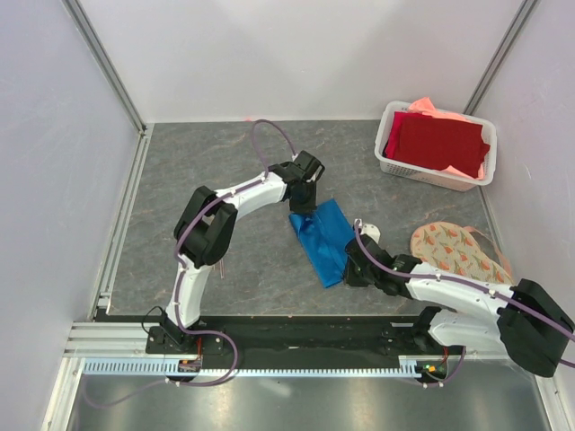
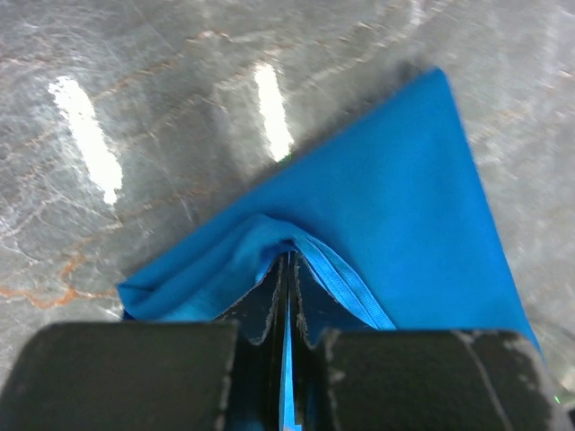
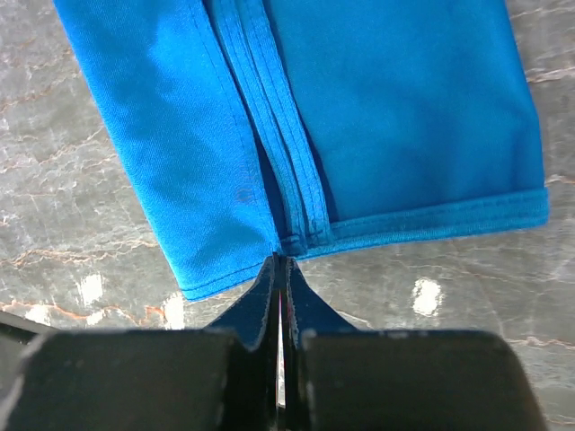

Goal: Fold the napkin into a case and place the utensils inside
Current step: Fold the lower triangle-folded napkin at the center of the board.

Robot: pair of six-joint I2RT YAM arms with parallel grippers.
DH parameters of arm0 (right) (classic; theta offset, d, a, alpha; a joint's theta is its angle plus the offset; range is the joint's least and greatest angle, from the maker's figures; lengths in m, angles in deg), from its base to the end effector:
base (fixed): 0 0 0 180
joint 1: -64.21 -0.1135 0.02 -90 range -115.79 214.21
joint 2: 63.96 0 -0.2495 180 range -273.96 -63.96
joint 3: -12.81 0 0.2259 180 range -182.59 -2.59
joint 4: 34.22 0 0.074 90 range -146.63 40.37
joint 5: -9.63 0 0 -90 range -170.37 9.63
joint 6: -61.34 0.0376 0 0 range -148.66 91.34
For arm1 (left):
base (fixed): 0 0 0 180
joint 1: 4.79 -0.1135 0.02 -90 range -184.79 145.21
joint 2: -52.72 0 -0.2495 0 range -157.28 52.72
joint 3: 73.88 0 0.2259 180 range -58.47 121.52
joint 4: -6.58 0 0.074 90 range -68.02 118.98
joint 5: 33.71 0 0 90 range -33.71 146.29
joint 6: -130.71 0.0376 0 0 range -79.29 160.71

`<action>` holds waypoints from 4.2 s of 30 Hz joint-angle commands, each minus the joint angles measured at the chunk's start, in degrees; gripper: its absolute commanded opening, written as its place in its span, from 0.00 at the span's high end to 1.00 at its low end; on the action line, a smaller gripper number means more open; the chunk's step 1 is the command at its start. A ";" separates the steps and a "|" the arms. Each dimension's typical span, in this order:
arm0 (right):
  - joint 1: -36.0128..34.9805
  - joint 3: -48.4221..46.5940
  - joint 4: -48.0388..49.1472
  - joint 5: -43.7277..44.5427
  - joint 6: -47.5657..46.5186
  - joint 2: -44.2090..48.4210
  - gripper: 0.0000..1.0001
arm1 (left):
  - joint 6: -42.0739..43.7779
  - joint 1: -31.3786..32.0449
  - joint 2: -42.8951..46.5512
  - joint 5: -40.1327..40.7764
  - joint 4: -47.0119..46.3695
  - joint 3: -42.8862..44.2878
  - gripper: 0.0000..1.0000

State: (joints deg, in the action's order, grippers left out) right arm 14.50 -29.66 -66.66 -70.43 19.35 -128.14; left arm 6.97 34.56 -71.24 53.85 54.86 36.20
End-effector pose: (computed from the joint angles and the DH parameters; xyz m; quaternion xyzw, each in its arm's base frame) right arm 0.1254 0.1379 0.1645 0.0126 0.9482 0.1767 0.2638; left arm 0.3321 -0.2744 0.1676 0.0526 0.9690 -0.1598 0.1809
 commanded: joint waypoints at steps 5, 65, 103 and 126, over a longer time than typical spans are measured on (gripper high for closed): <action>1.37 -3.60 -4.49 -0.01 -3.18 0.99 0.83 | 2.62 0.02 9.78 -6.43 -0.71 0.86 0.69; -1.61 5.53 16.33 -9.85 11.76 0.99 0.72 | 1.13 24.79 42.84 7.07 -12.93 -42.20 0.56; -1.44 7.73 21.08 -12.22 11.76 -2.09 0.68 | 3.41 37.73 28.60 28.19 -11.26 -38.77 0.58; -1.44 4.92 22.93 -15.65 9.73 -6.21 0.69 | 2.45 37.73 31.06 26.17 -10.12 -35.44 0.96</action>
State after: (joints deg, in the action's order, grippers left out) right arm 13.01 -22.10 -45.88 -85.14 29.99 -132.43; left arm 8.98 71.94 -42.01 80.06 44.61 -2.58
